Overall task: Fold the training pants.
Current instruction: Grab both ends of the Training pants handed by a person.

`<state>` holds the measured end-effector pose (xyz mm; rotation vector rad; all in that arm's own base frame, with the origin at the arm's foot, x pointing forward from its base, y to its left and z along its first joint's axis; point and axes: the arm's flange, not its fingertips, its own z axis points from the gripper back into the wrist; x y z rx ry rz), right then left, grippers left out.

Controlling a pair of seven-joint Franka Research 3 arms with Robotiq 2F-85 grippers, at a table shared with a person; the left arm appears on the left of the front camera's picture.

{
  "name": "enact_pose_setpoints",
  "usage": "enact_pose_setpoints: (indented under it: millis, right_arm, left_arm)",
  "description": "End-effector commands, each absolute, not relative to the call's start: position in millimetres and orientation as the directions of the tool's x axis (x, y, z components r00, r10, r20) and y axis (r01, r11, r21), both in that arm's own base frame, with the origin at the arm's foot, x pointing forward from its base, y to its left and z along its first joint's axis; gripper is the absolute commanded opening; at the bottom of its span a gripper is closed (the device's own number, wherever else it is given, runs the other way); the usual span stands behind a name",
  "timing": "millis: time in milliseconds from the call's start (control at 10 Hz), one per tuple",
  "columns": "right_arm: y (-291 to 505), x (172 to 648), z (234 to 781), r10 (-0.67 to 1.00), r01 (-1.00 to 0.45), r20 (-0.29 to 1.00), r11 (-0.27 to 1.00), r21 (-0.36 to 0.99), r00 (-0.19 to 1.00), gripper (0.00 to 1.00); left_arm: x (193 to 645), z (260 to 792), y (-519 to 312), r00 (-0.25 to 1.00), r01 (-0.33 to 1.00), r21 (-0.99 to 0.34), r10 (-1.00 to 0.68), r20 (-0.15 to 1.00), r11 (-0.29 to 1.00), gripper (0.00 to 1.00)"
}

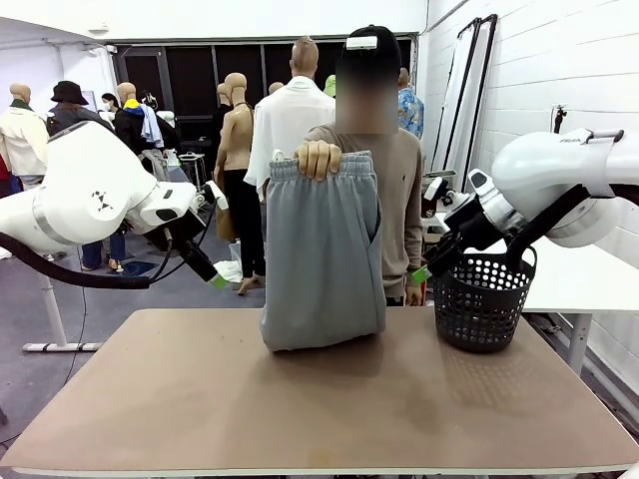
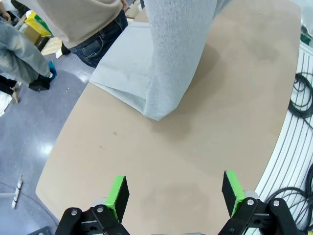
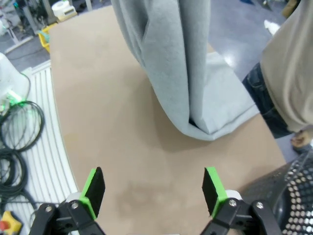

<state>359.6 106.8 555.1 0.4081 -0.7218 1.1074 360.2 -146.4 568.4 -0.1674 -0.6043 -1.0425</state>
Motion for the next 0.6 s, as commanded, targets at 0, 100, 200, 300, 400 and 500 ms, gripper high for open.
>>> enact_pose_setpoints:
  millis: [0, 100, 200, 300, 400, 500]
  right_arm:
    - [100, 374, 565, 0.711, -0.921, 0.665, 0.380, -0.088, 0.230, 1.00]
    - [98, 379, 569, 0.721, -0.924, 0.656, 0.371, -0.097, 0.221, 1.00]
    - [97, 386, 573, 0.729, -0.936, 0.660, 0.334, -0.111, 0.181, 1.00]
    - [96, 391, 575, 0.728, -0.950, 0.670, 0.292, -0.113, 0.144, 1.00]
    - [94, 397, 574, 0.731, -0.960, 0.673, 0.255, -0.117, 0.112, 1.00]
    - [91, 404, 574, 0.731, -0.969, 0.679, 0.211, -0.126, 0.071, 1.00]
  left_arm:
    - [376, 581, -140, 0.333, 0.872, 0.168, -0.809, 0.484, 0.459, 1.00]
    - [382, 585, -138, 0.319, 0.885, 0.163, -0.821, 0.474, 0.437, 1.00]
    - [390, 590, -134, 0.286, 0.900, 0.161, -0.827, 0.483, 0.405, 1.00]
    - [397, 592, -129, 0.239, 0.917, 0.159, -0.823, 0.516, 0.366, 1.00]
    - [404, 594, -123, 0.204, 0.930, 0.159, -0.823, 0.530, 0.332, 1.00]
    - [413, 595, -117, 0.170, 0.939, 0.166, -0.829, 0.533, 0.300, 1.00]
